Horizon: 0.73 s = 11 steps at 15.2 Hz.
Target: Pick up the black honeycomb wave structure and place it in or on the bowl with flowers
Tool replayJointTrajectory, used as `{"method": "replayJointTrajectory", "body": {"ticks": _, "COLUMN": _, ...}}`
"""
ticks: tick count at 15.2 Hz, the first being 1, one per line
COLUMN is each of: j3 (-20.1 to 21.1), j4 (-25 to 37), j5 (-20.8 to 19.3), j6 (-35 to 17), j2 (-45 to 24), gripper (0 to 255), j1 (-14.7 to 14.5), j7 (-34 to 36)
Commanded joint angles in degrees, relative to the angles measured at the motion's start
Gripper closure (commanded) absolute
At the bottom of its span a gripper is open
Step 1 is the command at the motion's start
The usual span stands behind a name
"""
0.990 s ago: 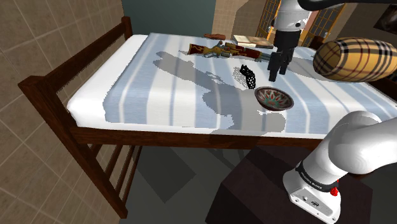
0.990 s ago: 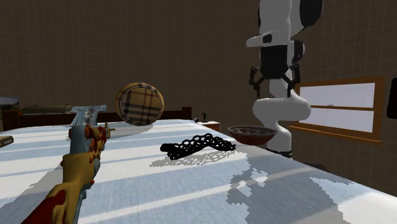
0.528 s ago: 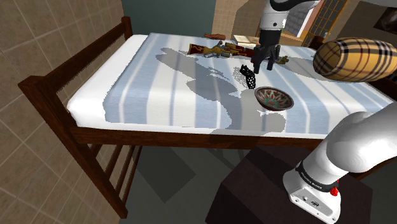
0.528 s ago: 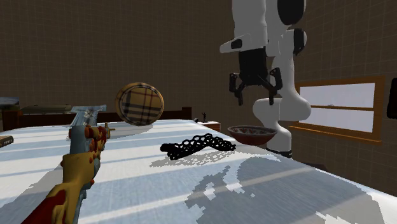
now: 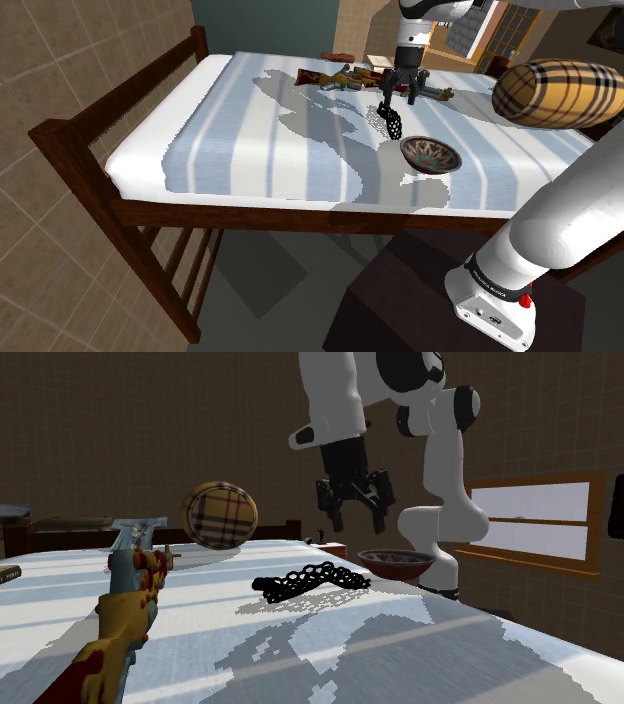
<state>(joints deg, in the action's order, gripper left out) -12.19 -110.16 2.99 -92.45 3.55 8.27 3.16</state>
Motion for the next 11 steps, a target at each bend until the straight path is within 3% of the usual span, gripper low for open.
{"method": "replayJointTrajectory", "body": {"ticks": 1, "j3": -1.05, "j4": 3.61, "j5": 1.42, "j6": -0.28, "j2": -4.41, "gripper": 0, "j1": 0.94, "j7": 0.89}}
{"method": "replayJointTrajectory", "body": {"ticks": 7, "j3": -3.82, "j4": 15.04, "j5": 5.72, "j6": 1.14, "j2": -16.02, "gripper": 0, "j1": 4.51, "j7": 2.55}}
{"method": "replayJointTrajectory", "body": {"ticks": 11, "j3": -3.65, "j4": 11.24, "j5": 5.67, "j6": -2.08, "j2": -15.4, "gripper": 0, "j1": 4.2, "j7": 2.54}}
